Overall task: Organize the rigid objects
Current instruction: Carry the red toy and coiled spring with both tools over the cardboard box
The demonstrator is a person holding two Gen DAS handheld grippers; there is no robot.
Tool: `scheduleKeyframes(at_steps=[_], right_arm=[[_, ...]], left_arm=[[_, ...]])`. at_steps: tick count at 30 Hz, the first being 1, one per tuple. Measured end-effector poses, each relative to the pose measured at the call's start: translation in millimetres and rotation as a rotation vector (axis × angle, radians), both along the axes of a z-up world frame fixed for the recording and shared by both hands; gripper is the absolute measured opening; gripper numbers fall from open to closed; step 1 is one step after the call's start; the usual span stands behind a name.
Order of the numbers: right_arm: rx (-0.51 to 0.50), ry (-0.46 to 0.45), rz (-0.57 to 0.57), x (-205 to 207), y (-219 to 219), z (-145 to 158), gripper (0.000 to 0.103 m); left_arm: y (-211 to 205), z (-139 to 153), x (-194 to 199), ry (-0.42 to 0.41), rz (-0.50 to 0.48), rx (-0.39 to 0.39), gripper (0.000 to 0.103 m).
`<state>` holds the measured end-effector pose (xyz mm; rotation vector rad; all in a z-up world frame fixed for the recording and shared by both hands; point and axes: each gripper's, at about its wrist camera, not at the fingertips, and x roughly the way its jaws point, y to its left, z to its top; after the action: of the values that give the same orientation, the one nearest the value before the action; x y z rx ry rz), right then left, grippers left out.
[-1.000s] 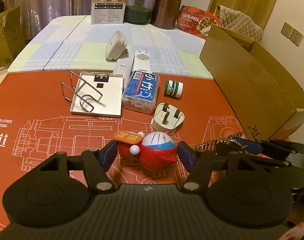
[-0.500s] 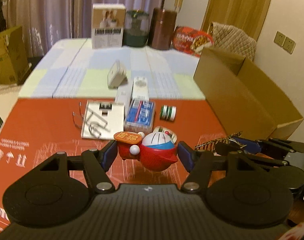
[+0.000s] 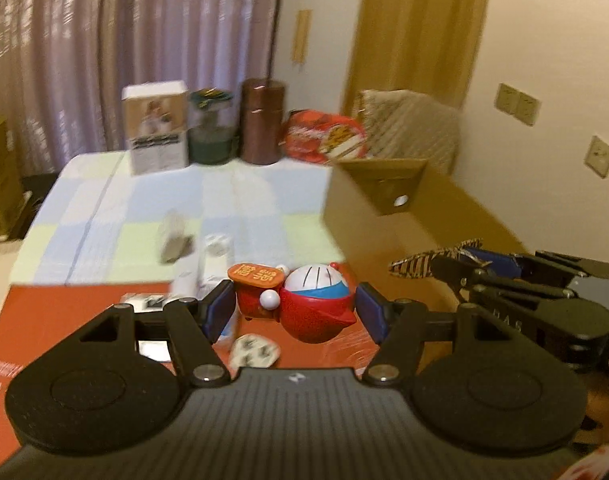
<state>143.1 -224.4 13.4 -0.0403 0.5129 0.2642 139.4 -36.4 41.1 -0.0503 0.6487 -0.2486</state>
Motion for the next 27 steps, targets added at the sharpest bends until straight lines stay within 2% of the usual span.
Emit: scheduleKeyframes(at_steps=[6,13,18,27], right_arm=[[-0.001,-0.013,-0.115,12.5,-60.3,16.3,0.027],[0.018,0.044,-0.202,25.4,-120.1,6.7,0.027],[0.045,0.077,-0.230,28.6,-141.6,-2.2,0.027],[0.068,0.100,-0.241,34.2,-156.8,-13.9,0.027]], left_arm=[[-53.9,4.3,18.5,0.002,-0.101,-0.024,0.062],[-112.6,-4.0,38.7,0.022,-0.205,-0.049,0.061],[-141.8,-14.1,52.8,0.038,-0.255,-0.032,0.062],[-156.7,-30.0,63.5,0.071,-0.287,-0.010,0.062]])
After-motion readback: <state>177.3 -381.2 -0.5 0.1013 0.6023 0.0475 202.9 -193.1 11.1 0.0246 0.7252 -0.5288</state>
